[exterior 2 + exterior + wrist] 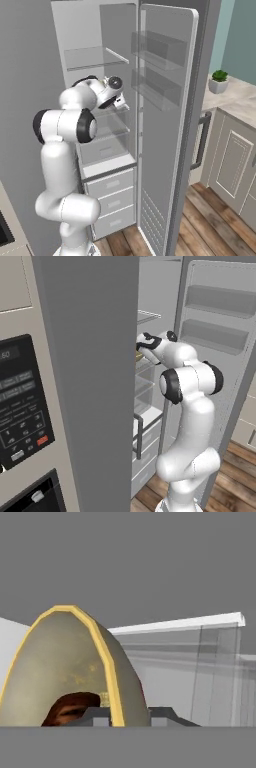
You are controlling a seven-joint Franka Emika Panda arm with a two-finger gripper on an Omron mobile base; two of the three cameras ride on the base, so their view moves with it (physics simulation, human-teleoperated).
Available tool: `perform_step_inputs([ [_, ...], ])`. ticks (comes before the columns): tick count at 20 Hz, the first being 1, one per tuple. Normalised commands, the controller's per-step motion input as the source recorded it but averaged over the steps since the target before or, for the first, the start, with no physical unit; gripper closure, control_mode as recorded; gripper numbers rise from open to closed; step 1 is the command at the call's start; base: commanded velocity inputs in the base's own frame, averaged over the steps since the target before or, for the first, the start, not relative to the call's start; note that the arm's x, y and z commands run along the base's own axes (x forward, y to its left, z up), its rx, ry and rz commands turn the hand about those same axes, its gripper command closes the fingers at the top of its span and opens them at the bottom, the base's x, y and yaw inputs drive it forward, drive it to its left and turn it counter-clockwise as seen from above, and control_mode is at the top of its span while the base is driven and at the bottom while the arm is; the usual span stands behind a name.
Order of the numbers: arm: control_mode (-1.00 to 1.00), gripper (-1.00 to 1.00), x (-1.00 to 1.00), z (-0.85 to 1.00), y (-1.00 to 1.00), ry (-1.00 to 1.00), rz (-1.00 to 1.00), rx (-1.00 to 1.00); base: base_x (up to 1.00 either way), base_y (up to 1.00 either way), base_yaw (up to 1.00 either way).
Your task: Place one of the steaks on the plate and the other in the bowl. Then place the bowl in the fridge.
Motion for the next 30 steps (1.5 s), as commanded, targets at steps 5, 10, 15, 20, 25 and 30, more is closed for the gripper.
perform_step_inputs([
  [5,-1.00,1.00,0.38,-0.29,-0.02,0.00,0.00,0.00,0.00,0.00,0.00],
  [10,-1.00,1.00,0.15,-0.01,0.13,0.02,0.00,0.00,0.00,0.00,0.00],
  [15,-1.00,-1.00,0.02,0.00,0.19,0.02,0.00,0.00,0.00,0.00,0.00],
  [20,-1.00,-1.00,0.09,0.01,0.02,-0.07,0.00,0.01,0.00,0.00,0.00],
  [25,-1.00,-1.00,0.00,0.14,-0.04,-0.20,-0.01,0.16,0.00,0.00,0.00],
  [30,-1.00,-1.00,-0.04,0.01,-0.22,-0.05,-0.01,0.09,0.00,0.00,0.00],
])
